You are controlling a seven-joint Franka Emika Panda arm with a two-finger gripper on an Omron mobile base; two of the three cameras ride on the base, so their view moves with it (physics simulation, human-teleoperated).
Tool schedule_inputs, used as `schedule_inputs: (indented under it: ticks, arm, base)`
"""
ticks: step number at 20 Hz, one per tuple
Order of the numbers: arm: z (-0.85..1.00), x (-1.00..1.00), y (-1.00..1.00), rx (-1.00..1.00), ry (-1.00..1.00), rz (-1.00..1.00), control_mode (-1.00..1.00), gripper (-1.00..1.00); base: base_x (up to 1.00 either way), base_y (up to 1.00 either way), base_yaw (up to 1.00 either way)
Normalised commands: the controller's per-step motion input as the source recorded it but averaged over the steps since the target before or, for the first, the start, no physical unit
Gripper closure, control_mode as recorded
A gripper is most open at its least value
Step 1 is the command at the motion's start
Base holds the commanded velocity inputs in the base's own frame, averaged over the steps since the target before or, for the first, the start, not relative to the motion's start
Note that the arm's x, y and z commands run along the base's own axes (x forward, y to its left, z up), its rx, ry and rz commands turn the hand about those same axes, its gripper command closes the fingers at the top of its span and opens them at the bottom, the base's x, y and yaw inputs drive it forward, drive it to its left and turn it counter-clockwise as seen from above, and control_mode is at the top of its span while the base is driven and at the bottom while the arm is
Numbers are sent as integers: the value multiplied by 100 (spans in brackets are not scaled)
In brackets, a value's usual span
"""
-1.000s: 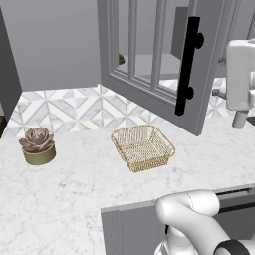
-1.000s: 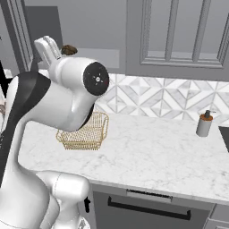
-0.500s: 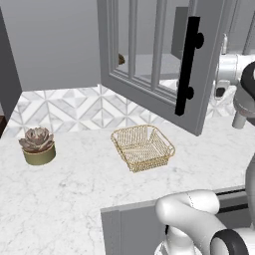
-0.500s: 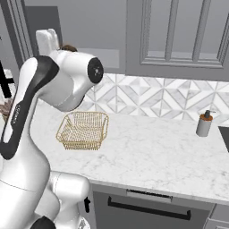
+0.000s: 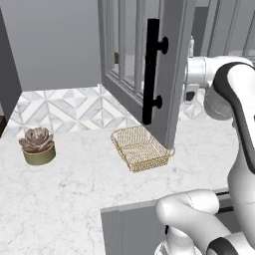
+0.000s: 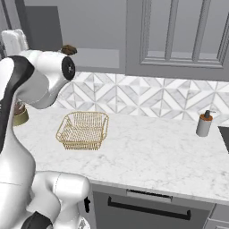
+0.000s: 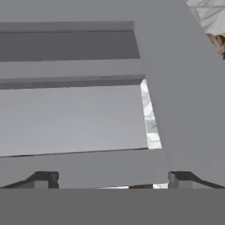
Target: Open the cabinet, pick up the bread from the cabinet and place it in the basket. Then move the basket to the dining counter.
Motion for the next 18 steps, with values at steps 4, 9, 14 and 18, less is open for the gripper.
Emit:
schedule_inputs:
  ticks: [4, 9, 14, 18]
  arm:
    - [0, 25, 97, -11, -17, -2, -100, -100]
    - [0, 37, -27, -18, -15, -6, -100, -100]
    - [-1, 1, -95, -27, -30, 0, -100, -100]
    - [0, 44, -54, -38, -40, -4, -100, -100]
  base:
    - [0, 0, 0]
    - [0, 0, 0]
    - [0, 0, 0]
    - [0, 0, 0]
